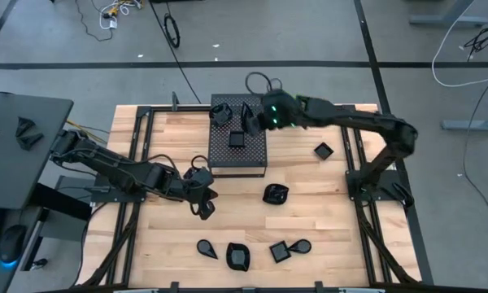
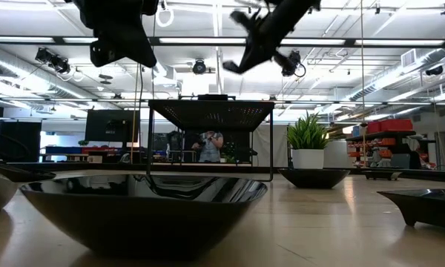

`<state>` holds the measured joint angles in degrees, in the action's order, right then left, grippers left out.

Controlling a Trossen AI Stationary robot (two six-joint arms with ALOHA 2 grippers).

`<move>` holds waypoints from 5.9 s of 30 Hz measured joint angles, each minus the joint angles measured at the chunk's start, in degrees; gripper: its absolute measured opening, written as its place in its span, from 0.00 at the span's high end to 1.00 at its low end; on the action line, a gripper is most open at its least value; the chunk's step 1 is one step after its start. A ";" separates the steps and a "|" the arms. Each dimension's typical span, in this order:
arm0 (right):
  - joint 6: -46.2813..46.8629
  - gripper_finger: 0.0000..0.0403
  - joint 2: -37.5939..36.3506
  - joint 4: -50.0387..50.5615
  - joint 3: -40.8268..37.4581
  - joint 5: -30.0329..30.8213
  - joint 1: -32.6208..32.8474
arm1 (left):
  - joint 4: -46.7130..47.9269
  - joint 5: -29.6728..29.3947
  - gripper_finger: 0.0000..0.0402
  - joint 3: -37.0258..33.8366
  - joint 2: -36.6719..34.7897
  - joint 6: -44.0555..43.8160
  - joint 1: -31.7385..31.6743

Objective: Pick & Place Mini shaped plates
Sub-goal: Stack the drop shaped plate on top of the drop shaped plates on the shelf, then stack the leaf shaped plate on top of the leaf shaped plate on the shelf

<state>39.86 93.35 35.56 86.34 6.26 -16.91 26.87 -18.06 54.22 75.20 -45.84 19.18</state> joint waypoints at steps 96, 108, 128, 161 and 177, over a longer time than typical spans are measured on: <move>-12.41 0.99 -4.90 4.15 -7.23 -4.94 0.97 | 1.77 2.71 0.97 -0.10 0.00 -1.42 -6.09; 5.53 0.99 -7.16 16.09 -11.53 1.37 25.93 | 1.73 2.86 0.97 -0.09 -0.02 3.33 -6.10; 58.29 0.52 -7.37 -17.23 -46.71 0.56 35.97 | 0.74 6.59 0.97 -0.10 0.11 4.21 -5.18; 66.34 0.63 -7.26 -33.44 -54.35 10.61 34.94 | 0.35 3.33 0.97 -0.09 0.15 4.04 -4.66; 62.18 0.97 -8.26 -32.74 -54.21 10.53 34.91 | 0.30 2.66 0.97 -0.09 0.15 3.32 -4.66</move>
<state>102.04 85.09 2.81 32.12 16.80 17.99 27.18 -15.41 54.13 75.35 -42.52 14.52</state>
